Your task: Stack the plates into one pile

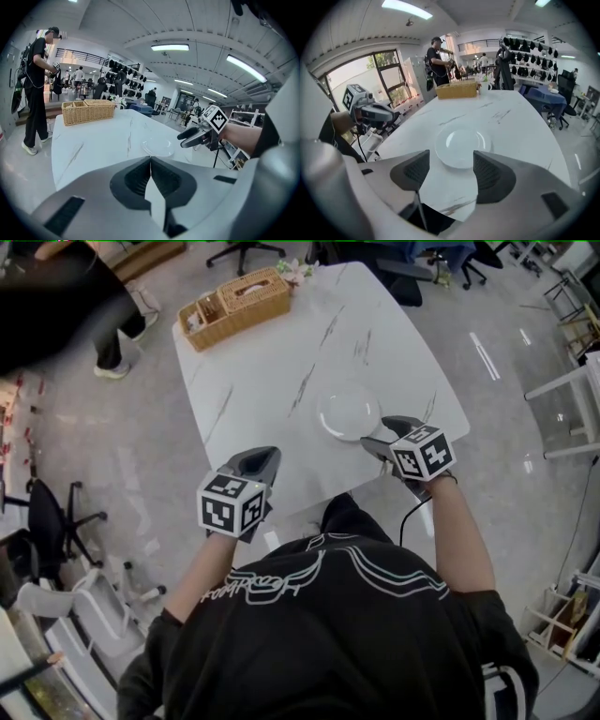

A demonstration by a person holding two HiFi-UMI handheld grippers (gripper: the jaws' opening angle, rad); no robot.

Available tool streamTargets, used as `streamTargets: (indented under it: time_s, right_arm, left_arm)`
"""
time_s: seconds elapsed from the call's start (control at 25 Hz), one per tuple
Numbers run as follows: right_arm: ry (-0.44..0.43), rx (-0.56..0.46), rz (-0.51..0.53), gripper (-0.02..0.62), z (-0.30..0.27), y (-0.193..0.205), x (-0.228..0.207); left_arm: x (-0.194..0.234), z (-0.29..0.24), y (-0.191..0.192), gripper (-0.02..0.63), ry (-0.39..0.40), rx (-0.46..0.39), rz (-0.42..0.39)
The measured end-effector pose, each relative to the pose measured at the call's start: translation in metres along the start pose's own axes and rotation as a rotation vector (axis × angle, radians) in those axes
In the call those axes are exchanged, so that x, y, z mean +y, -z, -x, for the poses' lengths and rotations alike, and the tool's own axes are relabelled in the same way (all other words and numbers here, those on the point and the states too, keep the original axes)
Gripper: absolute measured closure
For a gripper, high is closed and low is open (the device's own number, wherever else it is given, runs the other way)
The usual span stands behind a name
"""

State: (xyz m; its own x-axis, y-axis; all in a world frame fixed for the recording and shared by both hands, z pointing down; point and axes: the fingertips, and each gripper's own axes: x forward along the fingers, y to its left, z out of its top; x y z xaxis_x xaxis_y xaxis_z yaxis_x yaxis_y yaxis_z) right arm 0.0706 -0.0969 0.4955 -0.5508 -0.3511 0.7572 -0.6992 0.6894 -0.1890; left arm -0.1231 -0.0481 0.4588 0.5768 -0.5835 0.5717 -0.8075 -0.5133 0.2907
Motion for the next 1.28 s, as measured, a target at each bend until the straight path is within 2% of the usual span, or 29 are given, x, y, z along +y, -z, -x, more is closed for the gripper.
streamTargets:
  time_s: [0.28,0.4,0.56,0.64,0.84,1.08,1.28]
  right_arm:
    - [-0.097,-0.291,-0.088,0.311,0.06,-0.054,0.052]
    - [-0.147,-0.413,-0.109,0.396,0.087,-0.07,0.075]
    - [-0.162,-0.53,-0.052,0.528,0.114,-0.084,0.105]
    - [-0.181,-0.575,-0.017,0.552,0.125,-0.086,0.121]
    - [-0.273,-0.654,-0.018,0.569,0.142,-0.089,0.149]
    - [-0.284,-0.706,0.011,0.569,0.154,-0.089,0.162]
    - [-0.299,-0.695,0.005,0.569,0.151,-0.08,0.166]
  left_arm:
    - [-0.044,0.025,-0.031,0.581,0.101,-0.063,-0.027]
    - [-0.058,0.039,-0.041,0.581,0.131,-0.094,-0.031]
    - [-0.077,0.06,-0.057,0.581,0.16,-0.15,-0.051]
    - [-0.087,0.069,-0.061,0.581,0.179,-0.173,-0.064]
    - [-0.102,0.083,-0.068,0.581,0.216,-0.226,-0.093]
    - [-0.106,0.085,-0.068,0.581,0.244,-0.252,-0.102]
    - [-0.112,0.083,-0.066,0.581,0.251,-0.26,-0.109]
